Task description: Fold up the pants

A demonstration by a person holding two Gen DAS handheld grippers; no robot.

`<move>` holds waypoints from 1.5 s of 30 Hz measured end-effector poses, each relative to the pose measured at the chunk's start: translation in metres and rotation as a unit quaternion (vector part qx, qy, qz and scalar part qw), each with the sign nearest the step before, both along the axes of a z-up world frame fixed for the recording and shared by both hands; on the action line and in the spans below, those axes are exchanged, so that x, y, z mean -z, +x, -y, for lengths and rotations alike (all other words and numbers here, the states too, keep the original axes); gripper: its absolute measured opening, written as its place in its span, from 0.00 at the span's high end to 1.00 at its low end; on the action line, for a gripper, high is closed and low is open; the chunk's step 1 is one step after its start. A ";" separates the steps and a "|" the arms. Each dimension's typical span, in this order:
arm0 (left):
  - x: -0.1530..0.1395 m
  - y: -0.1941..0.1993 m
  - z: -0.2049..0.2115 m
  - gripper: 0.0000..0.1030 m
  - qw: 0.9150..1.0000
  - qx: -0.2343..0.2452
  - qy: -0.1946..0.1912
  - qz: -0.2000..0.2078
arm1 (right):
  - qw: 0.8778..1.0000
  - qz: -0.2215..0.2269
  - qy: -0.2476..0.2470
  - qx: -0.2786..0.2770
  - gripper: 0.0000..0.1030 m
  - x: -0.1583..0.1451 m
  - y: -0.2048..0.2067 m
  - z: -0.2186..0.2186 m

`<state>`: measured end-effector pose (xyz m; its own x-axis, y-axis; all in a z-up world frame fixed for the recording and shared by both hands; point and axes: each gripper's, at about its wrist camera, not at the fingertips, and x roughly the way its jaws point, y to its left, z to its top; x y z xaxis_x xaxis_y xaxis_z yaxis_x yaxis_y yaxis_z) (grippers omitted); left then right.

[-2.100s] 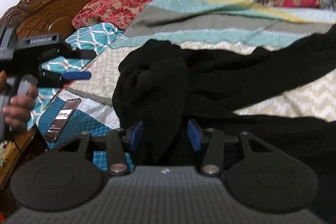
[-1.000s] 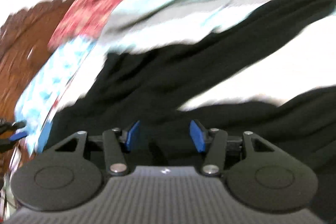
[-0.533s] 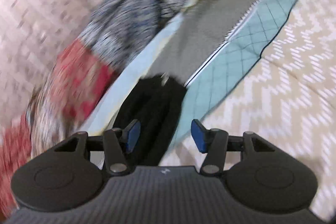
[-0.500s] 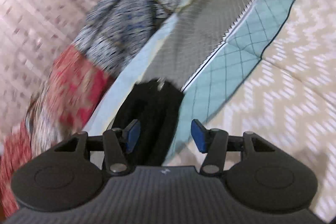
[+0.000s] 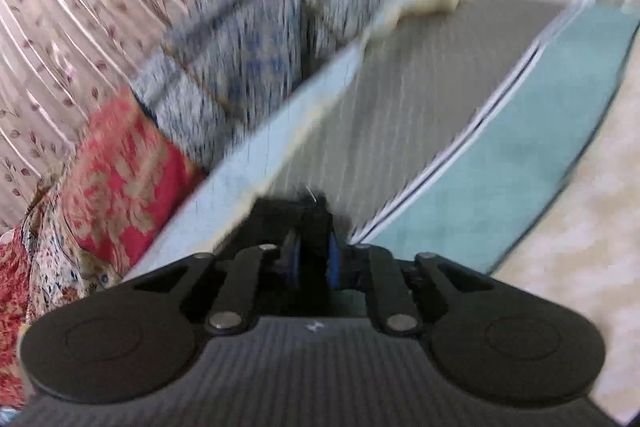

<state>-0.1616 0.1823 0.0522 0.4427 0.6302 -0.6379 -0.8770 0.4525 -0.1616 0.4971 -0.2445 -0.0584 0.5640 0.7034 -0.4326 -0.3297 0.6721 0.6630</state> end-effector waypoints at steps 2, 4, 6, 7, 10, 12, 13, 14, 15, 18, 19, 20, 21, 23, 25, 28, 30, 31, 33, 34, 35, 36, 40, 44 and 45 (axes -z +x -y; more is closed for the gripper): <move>-0.005 -0.008 -0.009 0.93 1.000 -0.022 0.004 0.010 | 0.999 0.011 0.003 0.033 0.85 -0.010 -0.008 0.047; -0.006 -0.016 -0.020 0.93 0.999 -0.033 -0.008 0.035 | 0.997 0.008 -0.008 0.071 0.85 -0.009 -0.016 0.090; -0.001 -0.022 -0.030 0.93 0.996 -0.039 -0.032 0.069 | 0.994 -0.003 -0.035 0.099 0.84 -0.001 -0.023 0.128; 0.002 -0.020 -0.031 0.93 0.996 -0.043 -0.036 0.072 | 0.993 -0.009 -0.056 0.102 0.78 0.004 -0.026 0.139; 0.020 0.003 -0.032 0.92 0.999 -0.025 -0.035 0.014 | 0.987 -0.063 -0.119 0.092 0.48 0.028 -0.036 0.155; 0.030 0.013 -0.033 0.92 0.999 -0.016 -0.035 -0.015 | 0.985 -0.069 -0.118 0.110 0.48 0.035 -0.050 0.172; 0.032 0.013 -0.032 0.92 0.999 -0.015 -0.034 -0.016 | 0.984 -0.068 -0.109 0.122 0.48 0.036 -0.058 0.181; 0.032 0.013 -0.032 0.89 0.999 -0.013 -0.036 -0.014 | 0.984 -0.065 -0.101 0.132 0.48 0.036 -0.064 0.188; 0.032 0.012 -0.033 0.88 0.999 -0.013 -0.039 -0.012 | 0.983 -0.063 -0.094 0.143 0.48 0.033 -0.071 0.194; 0.032 0.009 -0.036 0.87 0.999 -0.006 -0.040 -0.014 | 0.987 -0.045 -0.077 0.134 0.48 0.015 -0.086 0.187; 0.031 0.009 -0.037 0.87 0.999 -0.002 -0.039 -0.018 | 0.990 -0.036 -0.075 0.114 0.48 0.009 -0.087 0.179; 0.031 0.010 -0.037 0.87 0.999 0.000 -0.037 -0.022 | 0.992 -0.030 -0.073 0.094 0.48 0.003 -0.086 0.171; 0.031 0.011 -0.036 0.87 0.999 0.001 -0.036 -0.024 | 0.994 -0.025 -0.072 0.073 0.48 -0.001 -0.085 0.160; 0.030 0.013 -0.033 0.88 0.999 0.001 -0.032 -0.027 | 0.996 -0.017 -0.082 0.037 0.48 -0.008 -0.079 0.128; 0.030 0.015 -0.030 0.89 0.999 0.001 -0.030 -0.028 | 0.994 -0.005 -0.110 -0.008 0.49 -0.008 -0.072 0.091; 0.031 0.016 -0.029 0.90 0.999 0.005 -0.026 -0.034 | 0.974 0.000 -0.221 -0.049 0.48 0.010 -0.058 0.037; 0.031 0.016 -0.029 0.91 0.999 0.006 -0.025 -0.035 | 0.968 -0.041 -0.241 -0.050 0.43 0.032 -0.048 0.025; 0.030 0.016 -0.028 0.92 0.999 0.005 -0.024 -0.034 | 0.972 -0.024 -0.231 -0.036 0.45 0.035 -0.052 0.026; 0.029 0.015 -0.027 0.93 0.999 -0.002 -0.015 -0.029 | 0.963 0.016 -0.263 -0.047 0.96 0.032 -0.061 0.018; 0.027 0.015 -0.028 0.93 1.000 -0.007 -0.008 -0.028 | 0.963 0.023 -0.262 -0.060 0.94 0.030 -0.063 0.016; 0.025 0.015 -0.029 0.93 1.000 -0.012 -0.002 -0.025 | 0.965 0.022 -0.256 -0.054 0.95 0.029 -0.062 0.018; 0.021 0.016 -0.031 0.93 1.000 -0.019 0.002 -0.018 | 0.968 0.024 -0.247 -0.045 0.95 0.025 -0.060 0.020; 0.003 0.021 -0.044 0.93 0.999 -0.042 0.006 0.028 | 0.985 0.041 -0.168 0.009 0.95 0.000 -0.042 0.027; 0.011 0.051 -0.052 0.76 0.999 -0.051 0.005 -0.011 | 0.984 0.080 -0.156 0.040 0.92 -0.009 -0.035 0.007; 0.022 0.062 -0.054 0.68 0.998 -0.043 -0.028 -0.046 | 0.981 0.076 -0.174 0.036 0.83 -0.005 -0.032 -0.002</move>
